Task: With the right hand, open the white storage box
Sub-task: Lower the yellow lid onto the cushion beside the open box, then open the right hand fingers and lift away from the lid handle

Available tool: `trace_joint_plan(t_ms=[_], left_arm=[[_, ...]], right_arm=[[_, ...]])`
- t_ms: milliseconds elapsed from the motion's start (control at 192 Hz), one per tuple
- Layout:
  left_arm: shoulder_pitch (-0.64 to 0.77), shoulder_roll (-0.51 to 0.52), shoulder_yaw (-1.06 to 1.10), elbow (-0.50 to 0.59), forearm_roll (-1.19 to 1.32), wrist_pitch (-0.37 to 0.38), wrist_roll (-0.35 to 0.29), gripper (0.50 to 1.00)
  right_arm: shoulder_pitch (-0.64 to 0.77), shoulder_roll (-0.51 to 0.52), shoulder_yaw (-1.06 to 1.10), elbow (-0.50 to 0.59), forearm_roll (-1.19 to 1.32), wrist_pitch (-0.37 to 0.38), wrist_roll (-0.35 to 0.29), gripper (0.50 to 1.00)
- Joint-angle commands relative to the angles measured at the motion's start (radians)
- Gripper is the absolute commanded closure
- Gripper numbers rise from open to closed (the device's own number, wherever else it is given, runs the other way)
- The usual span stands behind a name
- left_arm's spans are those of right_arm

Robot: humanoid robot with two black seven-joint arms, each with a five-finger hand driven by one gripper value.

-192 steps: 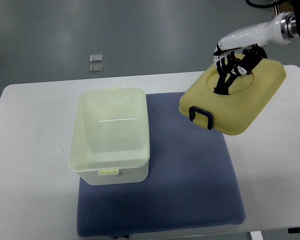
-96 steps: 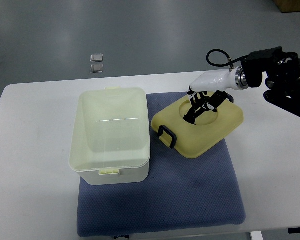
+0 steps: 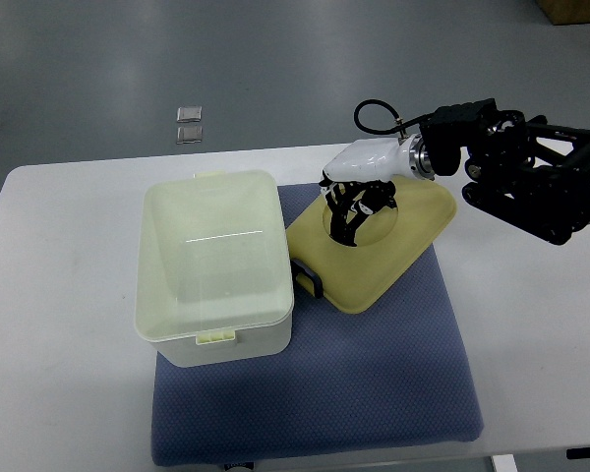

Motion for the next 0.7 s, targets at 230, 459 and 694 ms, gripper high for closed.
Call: trace_joint_plan(t_ms=[230,459,694], left_arm=[[0.0,0.0,0.002,-0.005,0.0,0.0,0.0,0.5],[0.0,0.0,0.002,-0.003,0.0,0.001,0.0,0.5],[0.0,0.0,0.003,-0.006,0.0,0.0,0.0,0.5]], right_arm=[[-0.024,-0.008,0.003,-0.022,0.014,0.003,-0.003,0.574],[-0.021,-0.028,0.02,-0.017,0.023,0.046,-0.008,0.574],[-0.022,-0.085,0.123,-0.016,0.315,0.207,-0.009,0.574]])
